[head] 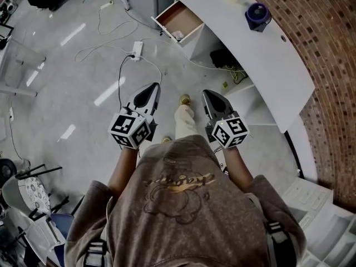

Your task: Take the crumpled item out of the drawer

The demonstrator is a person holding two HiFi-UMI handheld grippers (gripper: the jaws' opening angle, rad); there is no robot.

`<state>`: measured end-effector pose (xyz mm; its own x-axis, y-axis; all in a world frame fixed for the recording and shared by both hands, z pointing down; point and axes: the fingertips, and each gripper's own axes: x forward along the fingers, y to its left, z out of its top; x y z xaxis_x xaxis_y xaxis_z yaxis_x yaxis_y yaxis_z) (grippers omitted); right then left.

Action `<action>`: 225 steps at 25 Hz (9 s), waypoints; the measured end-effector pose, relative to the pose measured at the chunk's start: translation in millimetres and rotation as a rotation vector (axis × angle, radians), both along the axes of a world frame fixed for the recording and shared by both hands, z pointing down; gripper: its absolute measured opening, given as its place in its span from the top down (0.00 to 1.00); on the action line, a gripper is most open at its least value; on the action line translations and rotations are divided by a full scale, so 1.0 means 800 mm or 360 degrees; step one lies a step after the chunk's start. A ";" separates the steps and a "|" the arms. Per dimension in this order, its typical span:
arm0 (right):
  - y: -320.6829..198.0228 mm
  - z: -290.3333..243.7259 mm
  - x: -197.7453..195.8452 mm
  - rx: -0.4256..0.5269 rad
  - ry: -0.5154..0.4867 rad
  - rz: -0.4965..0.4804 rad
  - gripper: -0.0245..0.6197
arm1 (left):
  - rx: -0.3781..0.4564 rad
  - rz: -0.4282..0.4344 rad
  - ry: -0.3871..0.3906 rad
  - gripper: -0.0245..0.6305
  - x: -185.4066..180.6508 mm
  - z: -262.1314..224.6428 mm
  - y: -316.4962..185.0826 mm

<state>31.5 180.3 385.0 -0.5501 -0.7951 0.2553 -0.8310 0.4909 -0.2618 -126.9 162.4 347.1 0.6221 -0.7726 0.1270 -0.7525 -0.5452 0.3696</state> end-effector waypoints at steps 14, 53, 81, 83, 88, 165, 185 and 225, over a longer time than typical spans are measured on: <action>-0.139 0.007 0.008 0.0006 -0.0037 -0.0061 0.97 | -0.0009 -0.0061 -0.0040 0.95 0.014 -0.001 -0.122; -0.444 0.018 0.084 -0.0063 -0.0057 -0.0325 0.97 | -0.0057 -0.0271 -0.0116 0.95 0.089 0.002 -0.383; -0.590 0.064 0.040 -0.0146 -0.0028 -0.0159 0.97 | -0.0177 0.0059 -0.0140 0.95 0.068 0.063 -0.555; -0.599 0.071 0.036 -0.0154 -0.0015 -0.0162 0.97 | -0.0192 0.0086 -0.0141 0.95 0.068 0.072 -0.566; -0.615 0.091 0.025 -0.0160 0.0016 -0.0204 0.97 | -0.0219 0.0150 -0.0136 0.95 0.069 0.100 -0.590; -0.637 0.223 0.030 -0.0317 0.0018 0.0080 0.97 | -0.0351 0.1009 -0.0597 0.36 0.146 0.348 -0.667; -0.636 0.221 0.045 -0.0346 -0.0004 0.0130 0.97 | -0.0240 0.1969 -0.1509 0.36 0.198 0.547 -0.648; -0.630 0.251 0.062 -0.0456 -0.0033 0.0272 0.97 | -0.0172 0.2566 -0.1934 0.63 0.200 0.669 -0.628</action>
<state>80.7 -324.0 585.6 -0.4226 -0.7739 0.4717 -0.8879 0.2490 -0.3869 33.2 -340.0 882.2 0.1737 0.3299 0.9279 0.4688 -0.8563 0.2167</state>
